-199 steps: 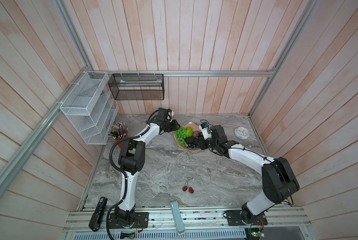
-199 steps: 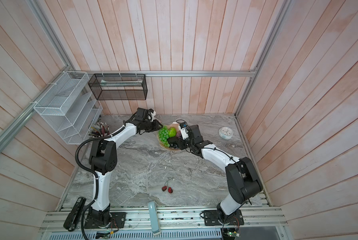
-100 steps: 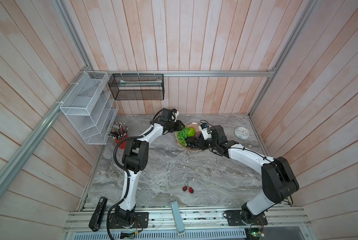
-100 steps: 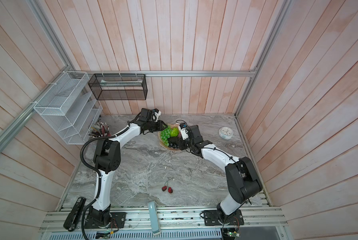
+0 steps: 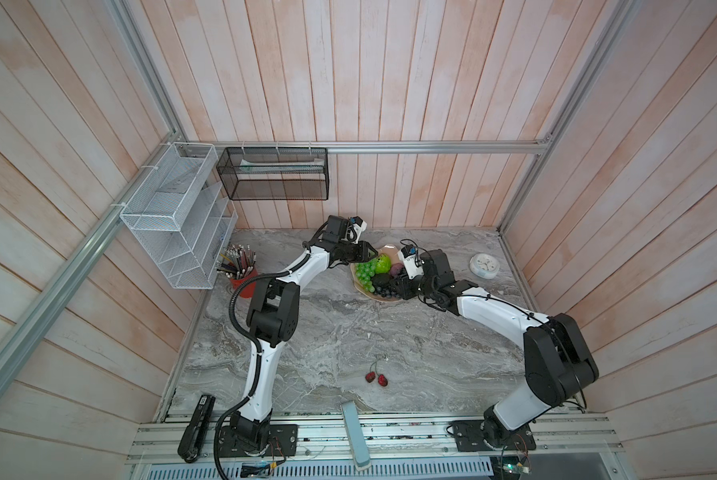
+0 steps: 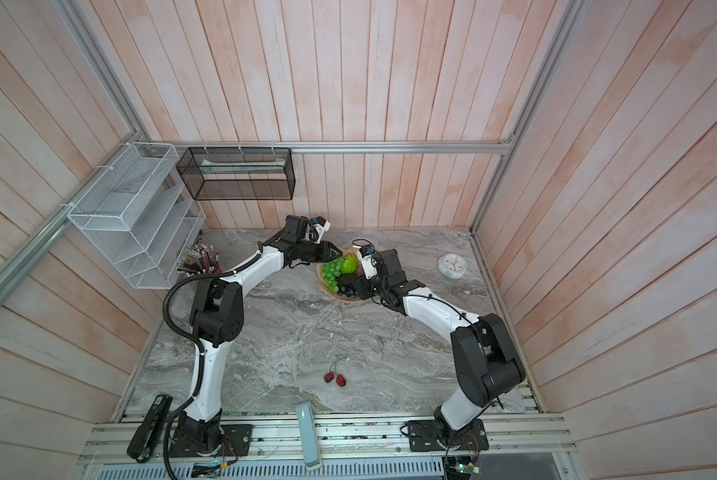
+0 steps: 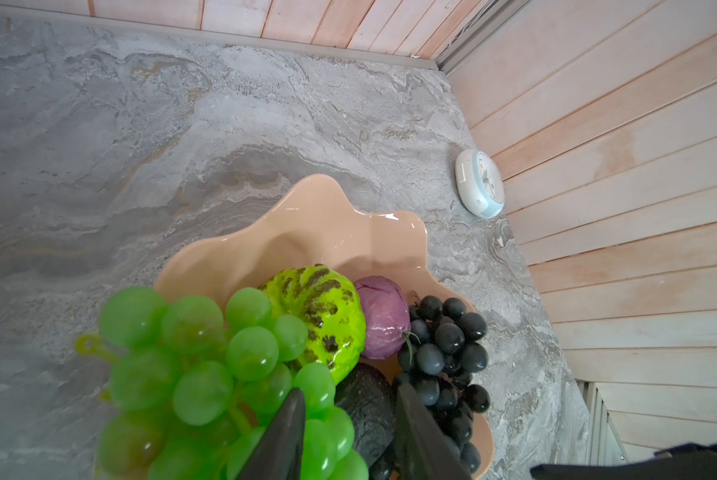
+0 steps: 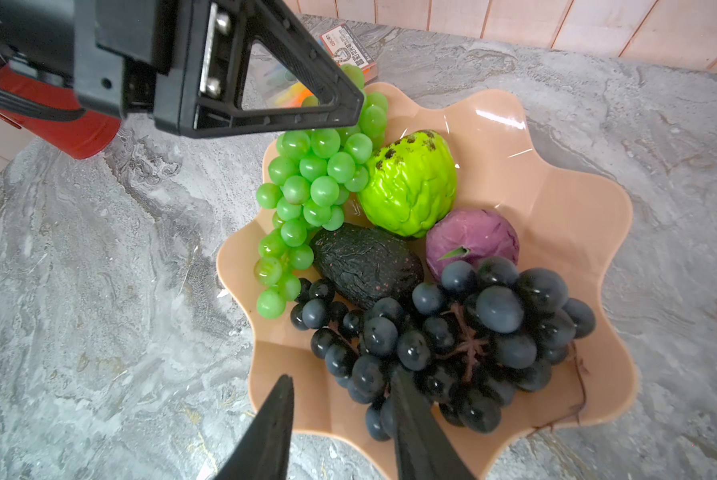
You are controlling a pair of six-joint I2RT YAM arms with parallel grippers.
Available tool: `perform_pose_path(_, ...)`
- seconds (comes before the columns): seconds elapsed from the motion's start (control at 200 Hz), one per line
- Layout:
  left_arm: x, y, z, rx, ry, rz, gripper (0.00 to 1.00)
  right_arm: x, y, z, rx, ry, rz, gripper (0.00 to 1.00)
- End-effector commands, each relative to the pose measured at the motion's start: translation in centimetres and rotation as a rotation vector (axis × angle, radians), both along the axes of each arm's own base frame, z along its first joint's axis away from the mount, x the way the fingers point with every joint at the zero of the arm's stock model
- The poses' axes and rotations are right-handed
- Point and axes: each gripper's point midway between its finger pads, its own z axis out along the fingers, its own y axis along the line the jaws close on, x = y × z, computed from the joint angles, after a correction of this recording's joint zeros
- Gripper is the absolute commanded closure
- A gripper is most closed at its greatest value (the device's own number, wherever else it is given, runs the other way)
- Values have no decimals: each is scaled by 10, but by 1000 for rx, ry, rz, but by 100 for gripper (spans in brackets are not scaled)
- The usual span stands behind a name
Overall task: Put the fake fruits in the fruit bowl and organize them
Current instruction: 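Move the green grapes farther into the bowl beside the custard apple with the left gripper, then lower the green grapes into the bowl and open the left gripper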
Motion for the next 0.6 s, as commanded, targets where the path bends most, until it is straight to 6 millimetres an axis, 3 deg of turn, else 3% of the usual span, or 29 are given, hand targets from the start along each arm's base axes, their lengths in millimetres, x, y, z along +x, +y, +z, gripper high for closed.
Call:
perform_pose_path(0.0, -6, -1, 1, 8, -9, -13, 56, 1, 2, 7, -10, -10, 2, 60)
perform_pose_path(0.14, -12, 9, 27, 21, -53, 24, 44, -2, 5, 11, 9, -9, 14, 59)
perform_pose_path(0.31, -23, 20, 54, 11, -94, 61, 39, -12, 28, 5, 26, 8, 85, 52)
perform_pose_path(0.475, -21, 34, 55, 13, -71, 122, 38, -21, 61, -3, -1, 22, 165, 49)
perform_pose_path(0.595, -14, 50, 42, 47, -31, 188, 34, -18, 70, -10, -24, 27, 169, 44)
